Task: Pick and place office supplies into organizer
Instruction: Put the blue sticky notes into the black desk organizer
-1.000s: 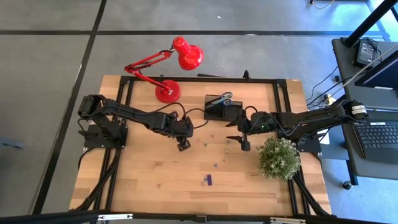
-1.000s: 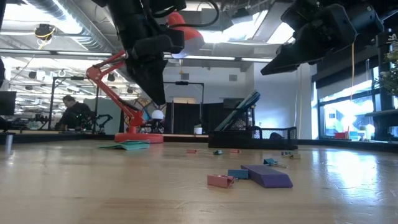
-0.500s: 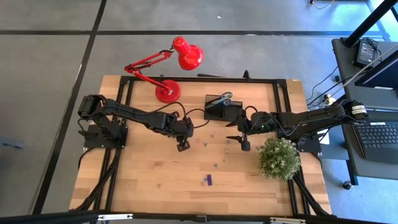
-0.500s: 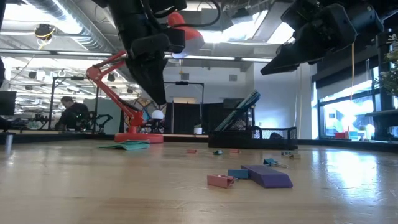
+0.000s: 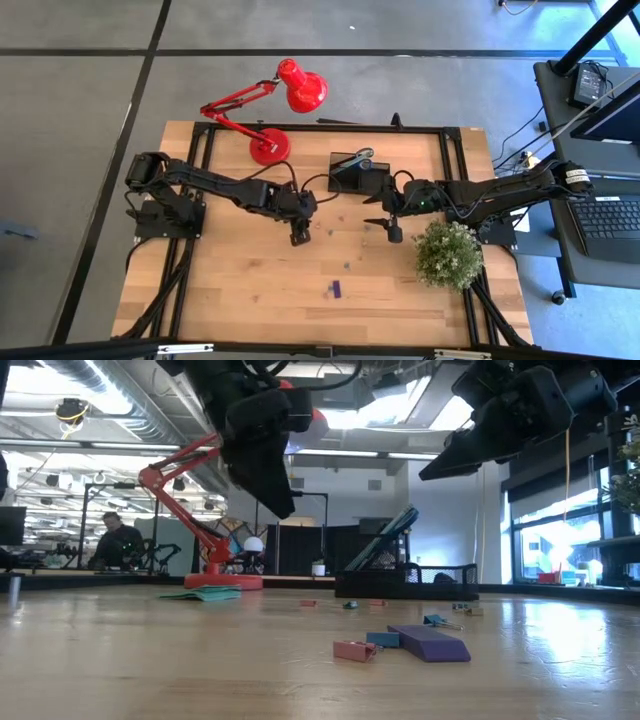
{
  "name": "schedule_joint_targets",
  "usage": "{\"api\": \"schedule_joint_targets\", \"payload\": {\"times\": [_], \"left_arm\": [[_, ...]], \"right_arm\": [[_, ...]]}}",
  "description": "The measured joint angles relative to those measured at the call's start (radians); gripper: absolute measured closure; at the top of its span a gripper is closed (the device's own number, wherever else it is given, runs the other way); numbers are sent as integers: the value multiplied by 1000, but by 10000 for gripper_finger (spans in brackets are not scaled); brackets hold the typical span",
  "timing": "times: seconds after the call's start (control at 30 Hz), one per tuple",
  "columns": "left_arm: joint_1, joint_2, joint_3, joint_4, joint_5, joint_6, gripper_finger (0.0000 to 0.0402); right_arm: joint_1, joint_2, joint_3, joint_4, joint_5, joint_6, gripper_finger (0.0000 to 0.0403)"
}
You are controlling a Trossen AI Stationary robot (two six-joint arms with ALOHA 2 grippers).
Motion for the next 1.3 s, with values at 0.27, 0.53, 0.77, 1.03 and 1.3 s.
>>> {"api": "schedule_joint_targets", "payload": {"times": [0.27,0.53,0.77,1.03,1.3], "left_arm": [[0,0,0,-4,-14,1,282],[0,0,0,-5,46,2,283],[0,0,0,-5,41,78,284],[-6,0,0,-27,-48,-16,288],[0,0,39,-178,-93,-208,289]], "right_arm": [[0,0,0,0,0,0,147],[0,0,0,0,0,-3,147],[0,0,0,0,0,-2,147],[0,0,0,0,0,-2,147],[0,0,0,0,0,-26,147]]}}
